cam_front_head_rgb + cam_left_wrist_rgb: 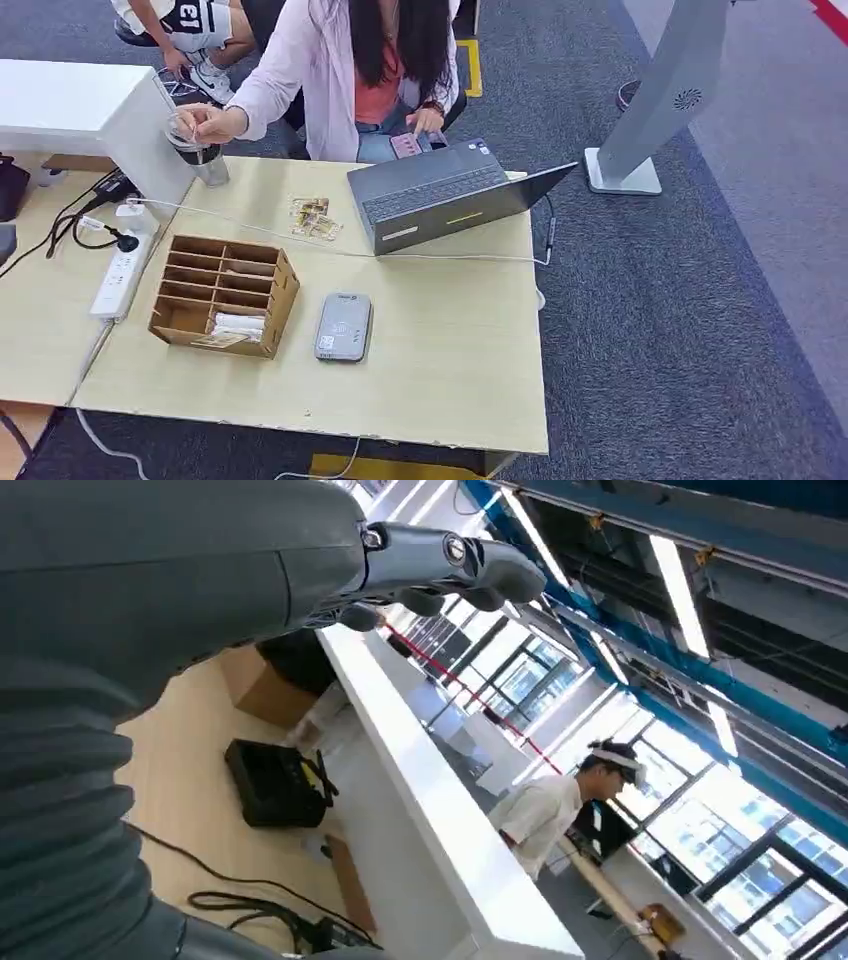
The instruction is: Pass the card to the sensor for recognition and then transmit it.
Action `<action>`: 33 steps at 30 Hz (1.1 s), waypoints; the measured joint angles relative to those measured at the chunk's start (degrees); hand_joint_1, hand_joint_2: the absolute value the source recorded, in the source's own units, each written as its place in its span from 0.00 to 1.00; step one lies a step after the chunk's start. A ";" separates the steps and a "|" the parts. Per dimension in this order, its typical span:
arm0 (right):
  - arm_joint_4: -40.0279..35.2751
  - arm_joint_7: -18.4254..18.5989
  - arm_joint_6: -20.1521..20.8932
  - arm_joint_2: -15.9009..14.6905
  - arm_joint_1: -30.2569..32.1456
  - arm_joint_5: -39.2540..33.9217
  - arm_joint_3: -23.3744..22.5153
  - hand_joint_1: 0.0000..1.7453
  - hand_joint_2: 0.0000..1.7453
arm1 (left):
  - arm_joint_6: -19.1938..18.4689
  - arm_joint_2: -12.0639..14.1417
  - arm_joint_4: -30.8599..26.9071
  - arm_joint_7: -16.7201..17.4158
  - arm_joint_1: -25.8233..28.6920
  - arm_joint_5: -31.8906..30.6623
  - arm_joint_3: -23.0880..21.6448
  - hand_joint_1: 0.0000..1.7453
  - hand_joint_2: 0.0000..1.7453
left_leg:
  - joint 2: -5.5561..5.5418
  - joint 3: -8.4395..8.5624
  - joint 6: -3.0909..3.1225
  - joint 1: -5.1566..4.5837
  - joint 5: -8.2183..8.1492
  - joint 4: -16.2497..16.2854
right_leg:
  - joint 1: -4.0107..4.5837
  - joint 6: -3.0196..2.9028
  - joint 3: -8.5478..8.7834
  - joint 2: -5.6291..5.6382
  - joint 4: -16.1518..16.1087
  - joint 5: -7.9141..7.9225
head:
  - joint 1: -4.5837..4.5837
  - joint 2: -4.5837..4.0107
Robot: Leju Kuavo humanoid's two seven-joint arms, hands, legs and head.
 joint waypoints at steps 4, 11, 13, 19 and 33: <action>0.00 0.09 0.06 0.00 -0.03 -0.52 -0.13 0.00 1.00 | 2.12 -0.28 3.50 1.51 -2.97 -5.42 -3.10 0.00 1.00 | 0.04 0.00 0.00 0.00 0.00 0.01 | 0.00 0.00 -0.02 0.04 0.00 0.00 | 0.00 0.00; 0.00 0.66 0.17 0.02 -0.13 -1.31 -0.61 0.00 1.00 | 6.65 -1.25 10.80 4.24 -8.34 -15.10 -9.01 0.00 1.00 | 0.07 0.00 0.00 0.00 0.01 0.01 | 0.00 -0.02 -0.02 0.05 0.00 0.03 | 0.00 0.00; 0.00 0.83 0.17 0.02 -0.15 -1.53 -0.79 0.00 1.00 | 8.02 -1.57 13.11 5.16 -9.84 -17.99 -10.73 0.00 1.00 | 0.07 0.00 0.02 0.00 0.02 0.02 | 0.00 -0.02 -0.01 0.05 0.01 0.03 | 0.00 0.00; 0.00 1.20 0.17 0.09 -0.28 -1.83 -1.62 0.00 1.00 | 12.20 -2.60 19.87 7.50 -14.22 -26.47 -15.54 0.00 1.00 | 0.07 0.00 0.02 0.00 0.02 0.04 | 0.00 -0.01 -0.01 0.05 0.00 0.04 | 0.00 0.00; 0.00 2.32 0.24 0.17 -0.34 -1.97 -2.88 0.00 1.00 | 21.29 -4.77 33.70 12.98 -22.55 -44.74 -25.15 0.00 1.00 | 0.06 -0.02 0.05 -0.01 0.05 0.04 | 0.00 0.03 0.00 0.05 0.02 0.07 | 0.00 0.00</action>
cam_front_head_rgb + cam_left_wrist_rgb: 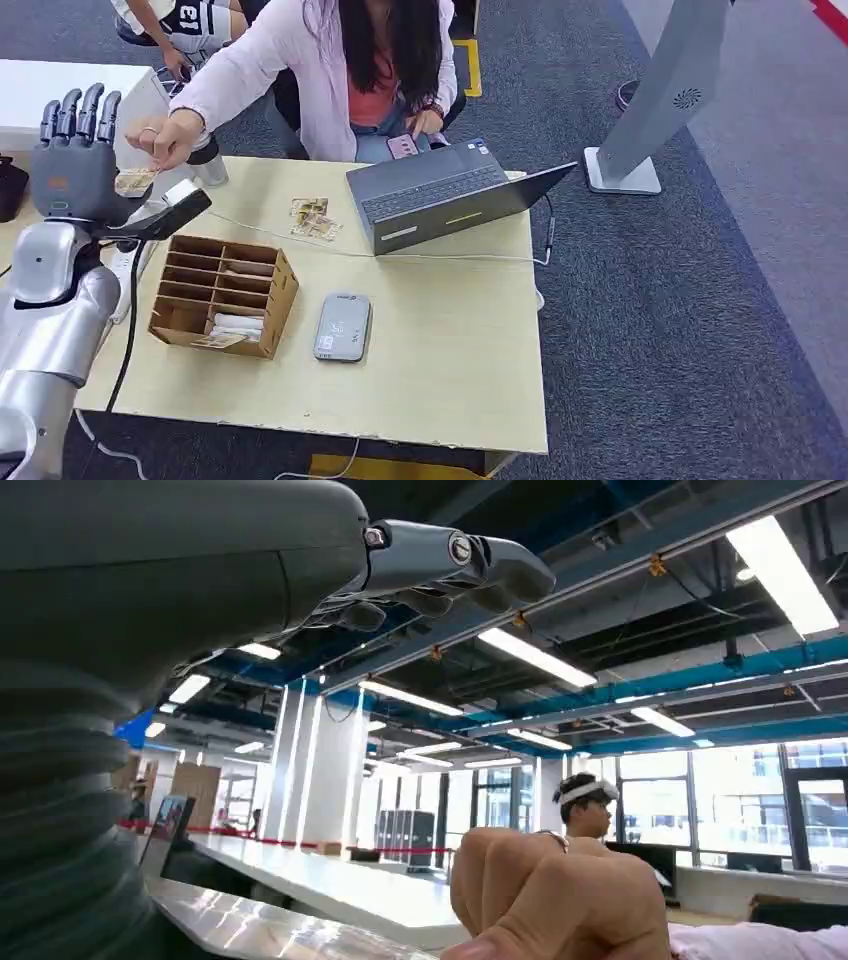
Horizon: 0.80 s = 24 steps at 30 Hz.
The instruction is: Pass the card to the sensor for recognition and then transmit it.
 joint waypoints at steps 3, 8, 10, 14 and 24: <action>0.00 -0.09 0.00 0.00 0.00 0.09 -0.09 0.00 1.00 | 0.11 -0.28 1.25 0.06 -0.40 -0.50 -0.46 0.00 1.00 | 0.00 0.00 0.00 0.00 0.00 0.00 | 0.00 0.00 0.00 0.00 0.00 0.00 | 0.00 0.00; 0.02 -0.52 0.00 0.00 0.01 0.92 -0.11 0.00 1.00 | 0.24 -0.63 2.99 0.04 -0.66 -0.39 -1.11 1.00 1.00 | 0.00 0.00 0.00 0.01 0.00 -0.01 | 0.00 0.00 0.00 0.00 0.01 0.00 | 0.00 0.00; 0.04 -0.57 0.02 0.00 0.01 1.23 -0.11 0.00 1.00 | 0.24 -0.76 3.32 -0.02 -0.65 -0.30 -1.18 1.00 1.00 | 0.00 0.00 0.00 0.01 0.00 -0.01 | 0.00 0.00 0.00 0.00 0.01 0.00 | 0.00 0.00; 0.09 -0.70 0.63 0.00 0.01 1.77 -0.11 0.00 1.00 | 0.24 -0.92 3.82 -0.29 -0.62 0.48 -1.20 1.00 1.00 | 0.00 -0.01 0.00 0.00 0.00 -0.01 | 0.00 0.00 0.00 0.00 0.01 0.00 | 0.00 0.00; 0.15 -0.77 0.76 0.00 0.02 1.90 -0.11 0.00 1.00 | 0.24 -1.16 4.50 -1.03 -0.46 0.79 -1.20 1.00 1.00 | -0.01 -0.01 0.00 0.00 0.00 -0.01 | 0.00 0.00 0.00 -0.01 0.01 0.00 | 0.00 0.00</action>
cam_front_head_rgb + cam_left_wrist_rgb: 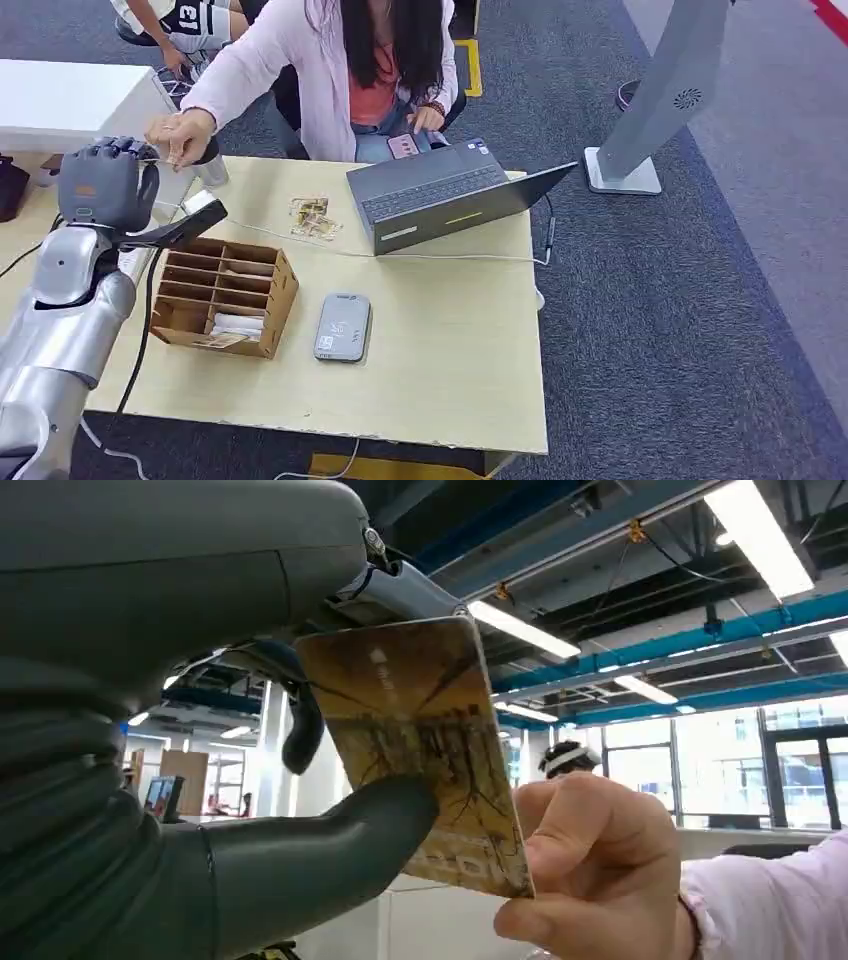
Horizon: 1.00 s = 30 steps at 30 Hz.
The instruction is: Pass the card to the sensor for recognition and then transmit it.
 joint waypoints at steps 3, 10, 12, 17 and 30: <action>0.00 -0.02 0.00 0.00 0.00 0.00 0.00 0.00 1.00 | 0.00 -0.02 0.02 0.00 0.01 0.02 0.00 1.00 1.00 | 0.00 0.00 0.00 0.00 0.00 0.00 | 0.00 0.00 0.00 0.00 0.00 0.00 | 0.00 0.00; 0.00 -0.28 -0.07 0.00 0.00 0.13 0.00 0.00 1.00 | 0.00 -0.02 0.24 0.00 0.05 0.20 0.00 1.00 1.00 | 0.00 0.00 0.00 0.00 0.00 0.00 | 0.00 0.00 0.00 0.00 0.01 0.00 | 0.00 0.00; 0.00 -0.31 -0.07 0.00 0.00 0.15 0.00 0.00 1.00 | 0.02 -0.02 0.37 -0.02 0.19 0.26 0.00 1.00 1.00 | 0.00 0.00 0.00 0.00 0.00 0.00 | 0.00 0.00 0.00 0.00 0.01 0.00 | 0.00 0.00; 0.00 -0.33 -0.06 0.00 0.01 0.31 0.00 0.00 1.00 | 0.83 -0.04 0.37 -0.07 1.15 -0.33 0.00 1.00 1.00 | 0.00 0.00 0.00 0.00 0.00 0.00 | 0.00 0.00 0.00 0.00 0.00 0.00 | 0.00 0.00; 0.00 -0.26 -0.44 0.26 -0.01 0.83 0.00 0.00 1.00 | -1.18 -9.00 -6.06 -0.70 9.06 -1.92 -5.75 1.00 1.00 | -0.14 -0.02 0.03 -0.07 -0.01 0.05 | -0.02 0.02 0.06 -0.11 -0.04 0.01 | 0.00 0.00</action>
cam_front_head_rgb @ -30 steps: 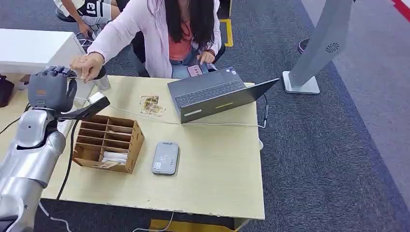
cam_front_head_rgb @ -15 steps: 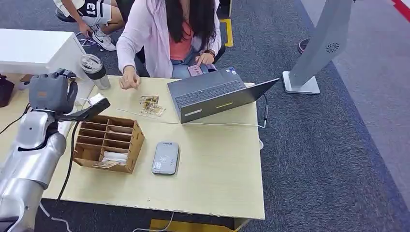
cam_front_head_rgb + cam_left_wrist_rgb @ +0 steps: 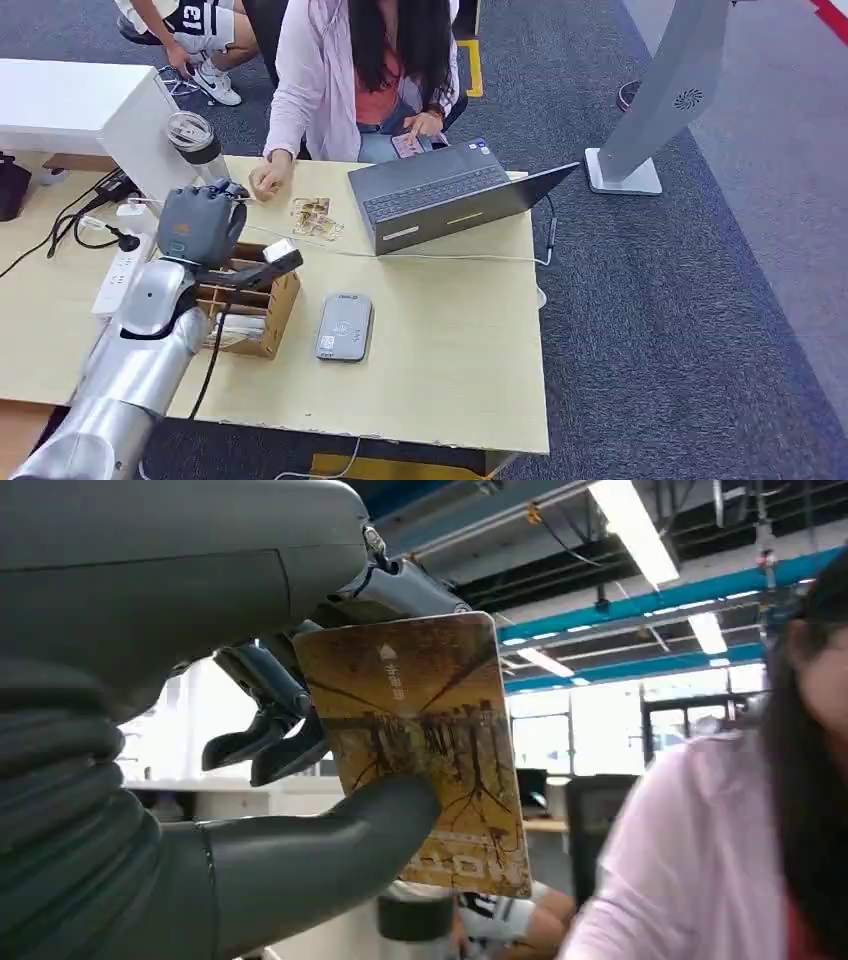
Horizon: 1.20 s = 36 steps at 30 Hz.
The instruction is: Pass the card to the sensor for recognition and then transmit it.
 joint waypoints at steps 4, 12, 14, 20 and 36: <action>0.00 0.00 -0.31 0.26 0.01 0.07 0.00 0.00 1.00 | -0.24 -2.76 -1.68 0.70 2.11 -0.22 -2.70 1.00 1.00 | 0.02 0.01 0.01 0.01 0.00 0.00 | -0.01 0.01 -0.01 0.01 0.00 0.01 | 0.00 0.00; 0.00 0.37 -0.31 0.33 0.04 0.11 0.00 0.00 1.00 | -0.90 -4.92 -2.25 0.77 4.54 -0.07 -5.53 1.00 1.00 | 0.02 0.02 0.00 0.05 0.00 -0.02 | 0.01 0.00 -0.02 0.02 0.03 0.00 | 0.00 0.00; 0.00 0.33 -0.31 0.39 0.02 0.09 0.00 0.00 1.00 | -0.98 -5.19 -2.25 0.88 5.23 -0.07 -5.86 1.00 1.00 | 0.02 0.01 0.00 0.05 0.00 -0.02 | 0.01 0.00 -0.02 0.03 0.03 0.00 | 0.00 0.00; 0.00 0.33 -0.44 0.55 0.04 -0.09 -0.02 0.00 1.00 | -0.28 -5.47 -2.25 1.86 8.56 -0.26 -7.49 1.00 1.00 | 0.02 0.00 0.00 0.04 0.00 -0.03 | 0.01 0.00 -0.02 0.03 0.02 0.00 | 0.00 0.00; 0.00 1.09 -0.35 0.59 0.02 0.31 -0.02 0.00 1.00 | -0.50 -5.56 -1.46 1.51 11.36 0.81 -8.24 1.00 1.00 | 0.02 0.01 0.00 0.04 0.00 -0.02 | 0.01 0.00 -0.02 0.03 0.02 0.00 | 0.00 0.00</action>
